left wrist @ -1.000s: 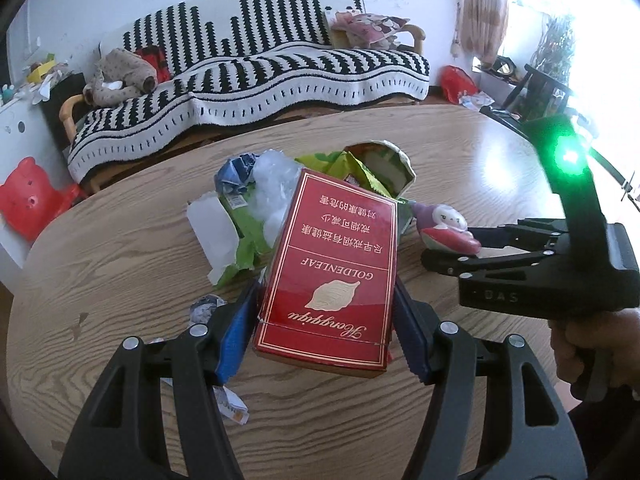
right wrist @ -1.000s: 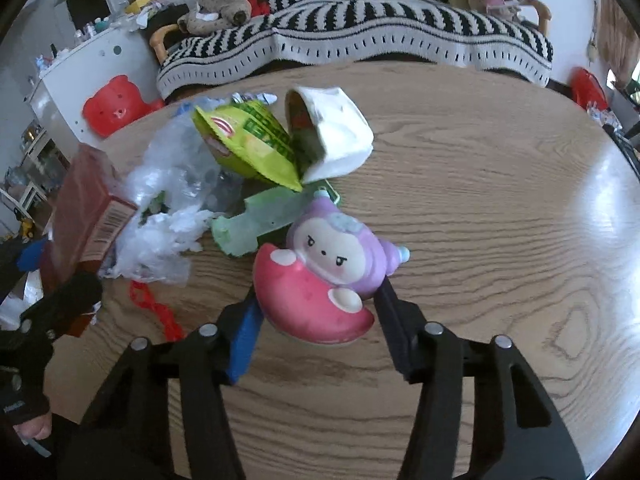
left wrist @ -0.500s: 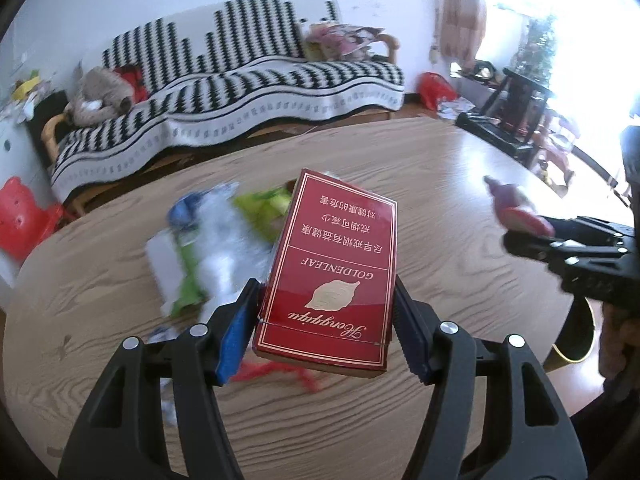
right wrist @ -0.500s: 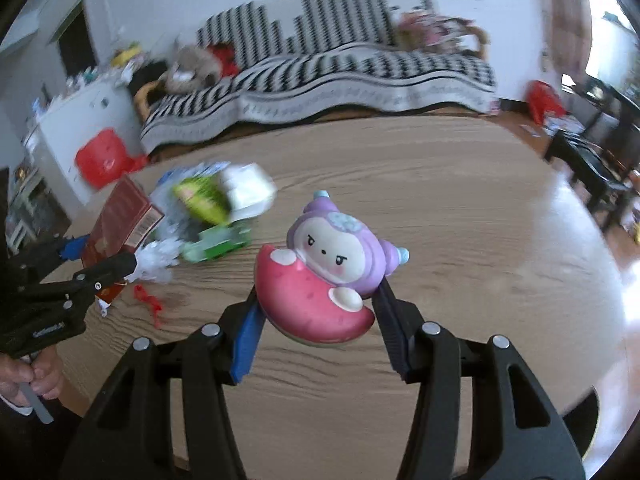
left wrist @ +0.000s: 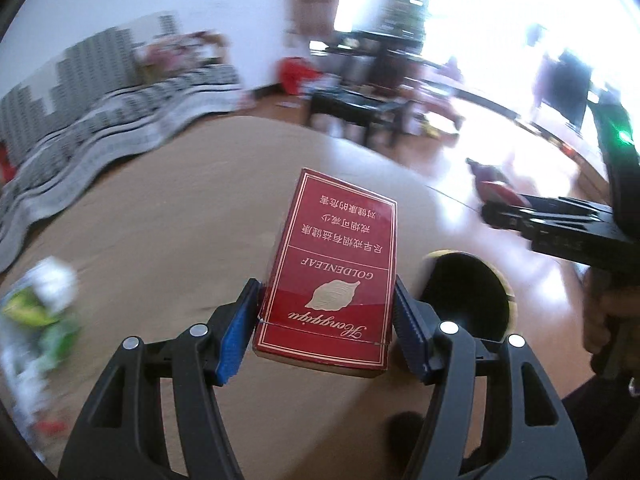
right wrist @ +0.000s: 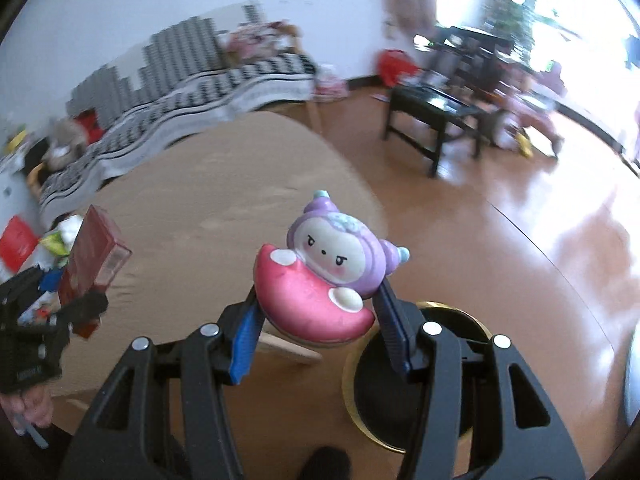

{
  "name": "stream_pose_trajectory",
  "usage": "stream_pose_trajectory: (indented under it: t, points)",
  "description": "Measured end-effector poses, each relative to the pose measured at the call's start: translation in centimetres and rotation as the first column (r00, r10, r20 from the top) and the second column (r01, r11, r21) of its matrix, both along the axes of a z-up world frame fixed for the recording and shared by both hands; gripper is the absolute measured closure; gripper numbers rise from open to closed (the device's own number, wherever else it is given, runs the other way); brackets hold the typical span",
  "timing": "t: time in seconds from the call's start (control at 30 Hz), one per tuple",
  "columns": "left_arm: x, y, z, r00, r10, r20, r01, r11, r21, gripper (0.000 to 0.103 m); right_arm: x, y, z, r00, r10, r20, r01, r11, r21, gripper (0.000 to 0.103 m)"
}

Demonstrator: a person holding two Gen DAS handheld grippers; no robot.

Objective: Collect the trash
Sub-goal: 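Carry both items to the black bin and release them from both tools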

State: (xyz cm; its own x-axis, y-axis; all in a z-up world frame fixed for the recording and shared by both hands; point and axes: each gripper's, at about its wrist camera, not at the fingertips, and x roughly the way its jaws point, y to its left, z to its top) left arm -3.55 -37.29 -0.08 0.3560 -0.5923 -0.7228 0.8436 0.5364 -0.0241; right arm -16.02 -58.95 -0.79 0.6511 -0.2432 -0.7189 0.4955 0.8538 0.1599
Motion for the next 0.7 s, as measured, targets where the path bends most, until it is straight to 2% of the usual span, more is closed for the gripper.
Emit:
stream_pose_trajectory:
  t: [0.2, 0.37, 0.5, 0.57, 0.7]
  points:
    - [-5.4, -8.4, -5.0, 0.980, -0.175, -0.090, 0.179, 0.983, 0.034, 0.041, -6.2, -7.6, -5.0, 0.981, -0.156, -0.118, 0.169, 0.979, 0.110, 0.049]
    - [-8.7, -13.2, -10.6, 0.956, -0.256, -0.142, 0.273, 0.955, 0.118, 0.041, -8.2, -10.2, -9.6, 0.951, -0.200, -0.236, 0.246, 0.952, 0.184, 0.049]
    - [-8.7, -15.3, -14.3, 0.946, -0.267, -0.186, 0.298, 0.941, 0.162, 0.040, -8.4, -11.1, -12.6, 0.935, -0.191, -0.299, 0.267, 0.934, 0.238, 0.049]
    - [-9.0, -15.9, -15.3, 0.941, -0.271, -0.201, 0.307, 0.935, 0.176, 0.040, -7.9, -11.3, -13.1, 0.932, -0.187, -0.311, 0.270, 0.930, 0.249, 0.049]
    - [-9.3, -16.2, -15.7, 0.939, -0.277, -0.203, 0.315, 0.930, 0.189, 0.040, -7.4, -11.3, -12.7, 0.936, -0.188, -0.297, 0.267, 0.930, 0.253, 0.048]
